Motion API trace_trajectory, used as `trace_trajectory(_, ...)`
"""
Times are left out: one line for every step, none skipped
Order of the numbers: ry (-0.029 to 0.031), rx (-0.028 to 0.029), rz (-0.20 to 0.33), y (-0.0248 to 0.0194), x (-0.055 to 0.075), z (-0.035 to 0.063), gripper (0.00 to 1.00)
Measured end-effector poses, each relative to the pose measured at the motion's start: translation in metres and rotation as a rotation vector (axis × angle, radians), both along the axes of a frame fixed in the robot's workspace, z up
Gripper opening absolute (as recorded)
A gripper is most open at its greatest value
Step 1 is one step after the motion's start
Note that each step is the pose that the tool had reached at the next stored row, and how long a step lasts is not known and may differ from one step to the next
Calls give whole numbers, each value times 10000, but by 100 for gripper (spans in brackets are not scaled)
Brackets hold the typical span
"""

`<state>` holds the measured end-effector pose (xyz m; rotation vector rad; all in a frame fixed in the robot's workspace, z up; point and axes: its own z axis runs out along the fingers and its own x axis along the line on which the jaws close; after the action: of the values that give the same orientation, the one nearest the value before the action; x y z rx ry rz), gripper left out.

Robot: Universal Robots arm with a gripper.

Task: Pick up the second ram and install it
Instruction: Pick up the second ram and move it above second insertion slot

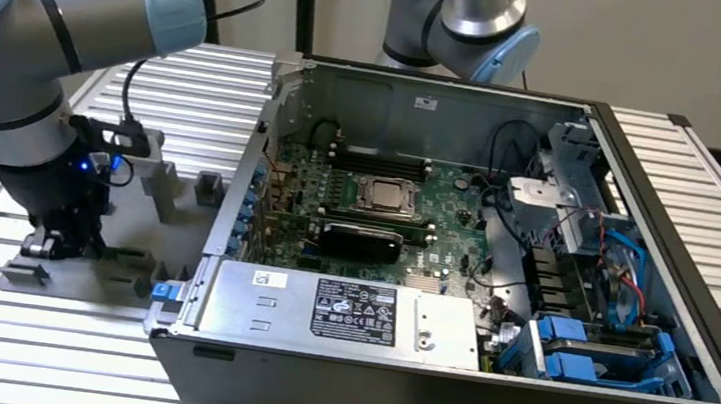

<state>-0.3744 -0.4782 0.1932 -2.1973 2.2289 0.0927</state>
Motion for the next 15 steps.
trace_trajectory(1,-3,0,0,0,0,0)
trace_trajectory(1,-3,0,0,0,0,0)
trace_trajectory(0,-3,0,0,0,0,0)
trace_trajectory(0,-4,0,0,0,0,0)
trace_trajectory(0,-7,0,0,0,0,0)
trace_trajectory(0,-12,0,0,0,0,0)
trace_trajectory(-1,-24,0,0,0,-1,0)
trace_trajectory(-2,-53,-1,1,0,-1,0)
trace_trajectory(0,-98,-1,1,0,0,0)
trace_trajectory(1,-150,0,0,0,0,0)
trace_trajectory(0,-210,0,0,0,0,0)
trace_trajectory(0,-269,0,0,0,0,0)
trace_trajectory(0,-305,0,1,0,0,0)
trace_trajectory(0,-310,1,1,0,0,0)
trace_trajectory(1,-312,2,2,0,0,0)
